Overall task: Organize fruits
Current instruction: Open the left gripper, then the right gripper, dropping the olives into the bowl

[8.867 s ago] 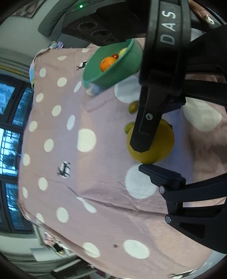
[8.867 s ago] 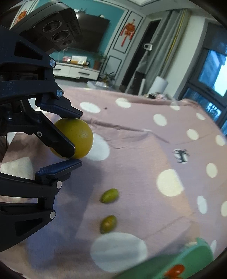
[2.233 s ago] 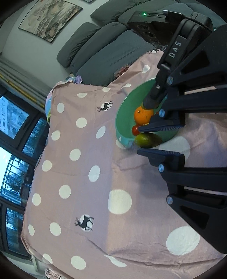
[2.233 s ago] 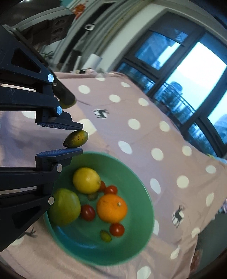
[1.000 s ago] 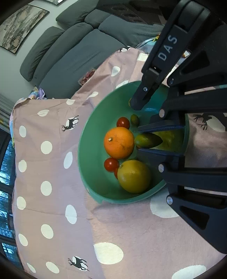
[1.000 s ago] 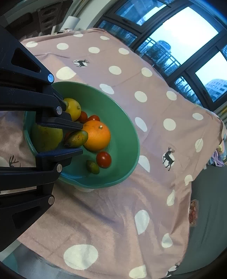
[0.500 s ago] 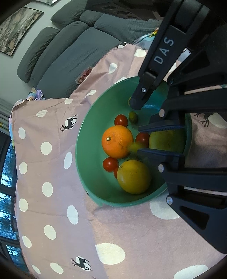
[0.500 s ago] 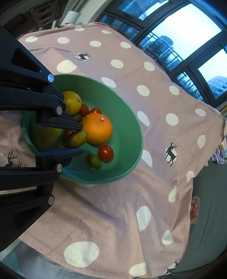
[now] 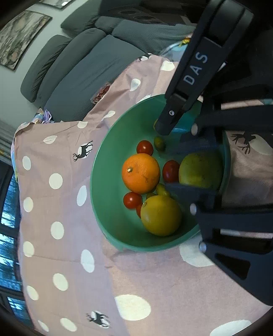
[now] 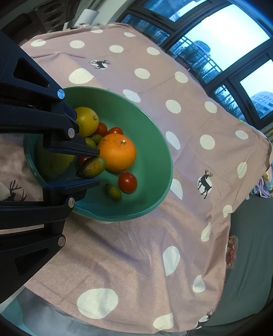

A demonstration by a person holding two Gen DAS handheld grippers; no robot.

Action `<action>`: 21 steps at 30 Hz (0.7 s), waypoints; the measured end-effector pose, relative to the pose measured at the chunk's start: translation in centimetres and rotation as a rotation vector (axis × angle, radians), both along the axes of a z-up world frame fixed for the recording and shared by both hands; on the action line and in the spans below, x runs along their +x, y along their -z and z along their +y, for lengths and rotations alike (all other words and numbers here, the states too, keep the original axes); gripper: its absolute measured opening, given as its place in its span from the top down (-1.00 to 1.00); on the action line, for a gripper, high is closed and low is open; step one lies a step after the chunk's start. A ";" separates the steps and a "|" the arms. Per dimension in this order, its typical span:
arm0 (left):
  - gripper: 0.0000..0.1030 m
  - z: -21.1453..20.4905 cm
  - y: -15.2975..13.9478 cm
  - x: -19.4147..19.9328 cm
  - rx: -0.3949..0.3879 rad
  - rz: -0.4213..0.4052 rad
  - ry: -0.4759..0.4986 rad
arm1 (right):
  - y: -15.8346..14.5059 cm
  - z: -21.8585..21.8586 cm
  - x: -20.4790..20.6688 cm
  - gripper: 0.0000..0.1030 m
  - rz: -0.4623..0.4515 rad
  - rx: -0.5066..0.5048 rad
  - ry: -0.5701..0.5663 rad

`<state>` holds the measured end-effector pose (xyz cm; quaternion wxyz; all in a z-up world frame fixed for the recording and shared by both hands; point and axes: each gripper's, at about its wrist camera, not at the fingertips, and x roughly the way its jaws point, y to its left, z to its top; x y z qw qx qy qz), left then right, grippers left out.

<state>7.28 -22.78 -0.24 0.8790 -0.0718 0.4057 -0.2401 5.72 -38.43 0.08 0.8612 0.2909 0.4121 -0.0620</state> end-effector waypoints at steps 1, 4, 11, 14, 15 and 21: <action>0.09 -0.1 -0.1 -0.2 0.035 -0.018 -0.027 | 0.0 0.0 0.0 0.55 0.002 -0.004 0.005; 0.02 0.1 0.4 0.3 0.018 -0.004 -0.024 | 0.1 -0.1 0.0 0.55 -0.007 0.001 0.005; -0.04 0.0 0.6 0.5 0.013 -0.013 -0.029 | 0.2 -0.3 -0.2 0.55 -0.013 0.007 0.010; -0.03 0.3 0.6 -0.4 -0.017 -0.063 -0.056 | 0.1 -0.3 -0.1 0.55 -0.011 0.000 0.007; -0.03 0.4 0.7 -0.5 -0.026 -0.071 -0.064 | 0.1 -0.2 -0.1 0.55 -0.011 -0.003 0.007; -0.08 0.5 0.5 -0.4 -0.028 -0.097 -0.053 | 0.1 -0.4 -0.1 0.56 -0.013 0.001 0.003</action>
